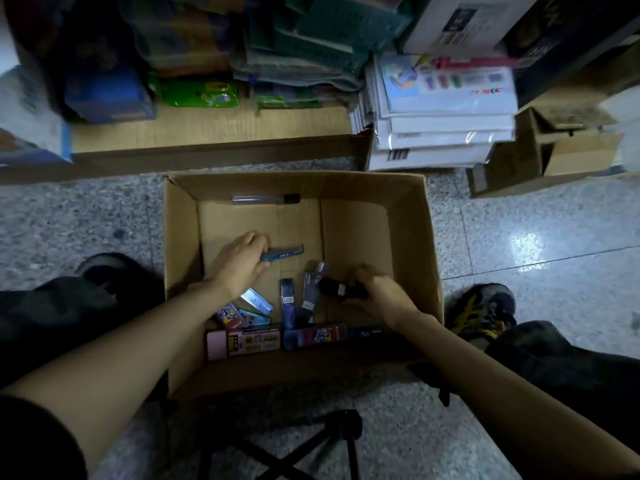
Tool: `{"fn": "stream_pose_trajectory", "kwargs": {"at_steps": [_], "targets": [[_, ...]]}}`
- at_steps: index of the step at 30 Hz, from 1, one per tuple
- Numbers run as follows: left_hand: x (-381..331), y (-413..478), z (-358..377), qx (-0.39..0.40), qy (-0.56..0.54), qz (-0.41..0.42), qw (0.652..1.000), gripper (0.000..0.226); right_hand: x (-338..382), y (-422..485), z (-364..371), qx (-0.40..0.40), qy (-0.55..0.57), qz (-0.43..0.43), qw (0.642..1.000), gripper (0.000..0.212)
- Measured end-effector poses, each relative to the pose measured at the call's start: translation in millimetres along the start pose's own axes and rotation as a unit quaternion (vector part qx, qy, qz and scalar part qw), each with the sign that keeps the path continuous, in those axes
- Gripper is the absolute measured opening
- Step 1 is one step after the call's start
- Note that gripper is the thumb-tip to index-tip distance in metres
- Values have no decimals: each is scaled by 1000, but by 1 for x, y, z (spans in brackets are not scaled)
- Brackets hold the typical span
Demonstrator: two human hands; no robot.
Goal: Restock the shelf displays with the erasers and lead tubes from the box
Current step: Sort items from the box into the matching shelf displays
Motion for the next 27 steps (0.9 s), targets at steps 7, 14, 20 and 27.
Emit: {"fn": "stream_pose_trajectory", "kwargs": {"at_steps": [7,14,20,27], "targets": [[12,-68,56,292,30,22,956,23,35,-2,66,149,-30,-51,987,57],[34,-94,65,189,169,-12,967,45,33,-5,73,144,-2,-18,989,54],[28,-99,64,161,143,-7,977,44,25,-11,72,123,42,19,991,50],[26,-95,70,168,147,-47,974,59,28,-11,81,198,7,15,980,40]]}}
Point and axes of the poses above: each hand's wrist, its own y-axis towards the middle knuckle, its own z-axis out of the palm, x = y × z, the point moved 10 cm from there along y, towards the middle knuckle, and after that the axes turned 13 degrees about -z, right-handed, at the moved point
